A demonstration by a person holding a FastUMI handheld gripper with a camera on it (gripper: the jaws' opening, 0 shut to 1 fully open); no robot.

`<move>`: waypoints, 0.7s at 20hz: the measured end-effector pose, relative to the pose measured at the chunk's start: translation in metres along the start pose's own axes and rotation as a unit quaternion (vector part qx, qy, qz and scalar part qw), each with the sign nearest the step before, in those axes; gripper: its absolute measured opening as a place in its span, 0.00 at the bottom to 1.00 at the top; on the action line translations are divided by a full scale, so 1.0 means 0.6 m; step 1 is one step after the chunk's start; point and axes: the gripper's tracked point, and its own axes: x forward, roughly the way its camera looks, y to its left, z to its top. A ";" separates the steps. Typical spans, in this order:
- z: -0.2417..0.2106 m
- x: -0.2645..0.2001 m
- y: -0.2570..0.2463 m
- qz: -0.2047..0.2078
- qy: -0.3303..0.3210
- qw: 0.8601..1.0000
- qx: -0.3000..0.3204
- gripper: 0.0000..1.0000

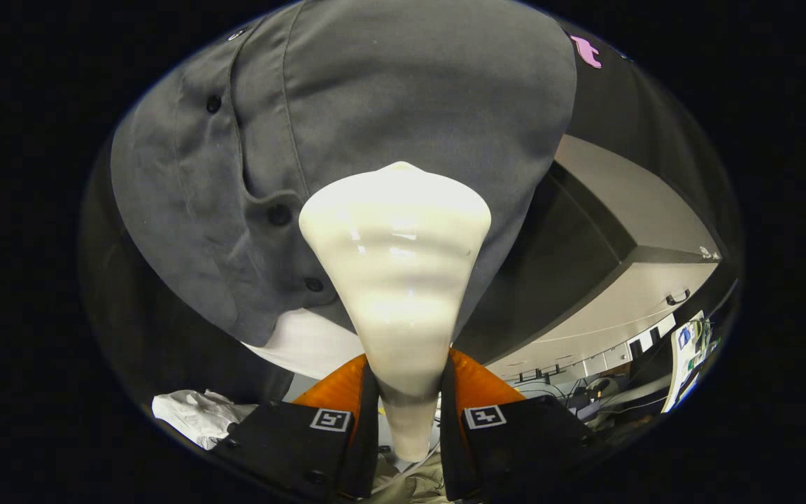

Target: Iron the clothes twice with a garment steamer, once on the left side and once on the right side.

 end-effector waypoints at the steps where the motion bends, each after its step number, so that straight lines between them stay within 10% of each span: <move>1: -0.008 0.006 0.000 0.001 0.004 1.000 0.001 0.45; 14: -0.062 0.007 0.004 0.009 0.023 1.000 -0.003 0.45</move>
